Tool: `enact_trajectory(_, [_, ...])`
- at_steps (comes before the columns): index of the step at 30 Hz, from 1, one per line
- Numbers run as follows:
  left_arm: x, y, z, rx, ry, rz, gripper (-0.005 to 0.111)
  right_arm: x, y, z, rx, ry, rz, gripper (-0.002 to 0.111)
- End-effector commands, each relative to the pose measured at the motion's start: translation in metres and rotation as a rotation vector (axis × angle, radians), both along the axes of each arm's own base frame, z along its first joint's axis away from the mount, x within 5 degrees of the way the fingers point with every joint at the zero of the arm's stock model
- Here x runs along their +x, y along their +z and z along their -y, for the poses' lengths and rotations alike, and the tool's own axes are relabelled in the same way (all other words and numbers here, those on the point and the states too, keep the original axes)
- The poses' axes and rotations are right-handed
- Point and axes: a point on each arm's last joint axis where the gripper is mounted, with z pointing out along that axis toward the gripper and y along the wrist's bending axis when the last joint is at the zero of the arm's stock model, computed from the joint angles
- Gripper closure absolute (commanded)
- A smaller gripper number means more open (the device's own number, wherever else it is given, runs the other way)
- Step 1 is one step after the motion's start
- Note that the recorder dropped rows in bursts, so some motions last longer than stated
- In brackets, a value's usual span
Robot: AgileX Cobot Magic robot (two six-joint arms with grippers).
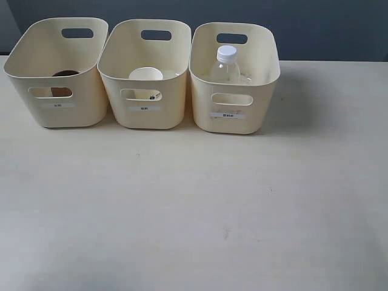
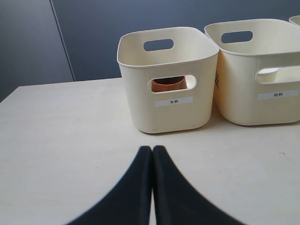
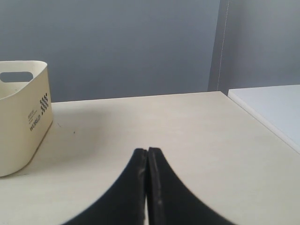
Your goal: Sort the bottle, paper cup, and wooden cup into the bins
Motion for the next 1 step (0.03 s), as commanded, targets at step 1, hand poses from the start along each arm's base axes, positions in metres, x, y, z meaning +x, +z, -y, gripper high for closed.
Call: enact_trajectory(1, [-0.0002,0.0009,0.0003,-0.002,-0.006,0.017,0.107,-0.0004,-0.0004,0.0003,-0.004,-0.005,0.003,0.109])
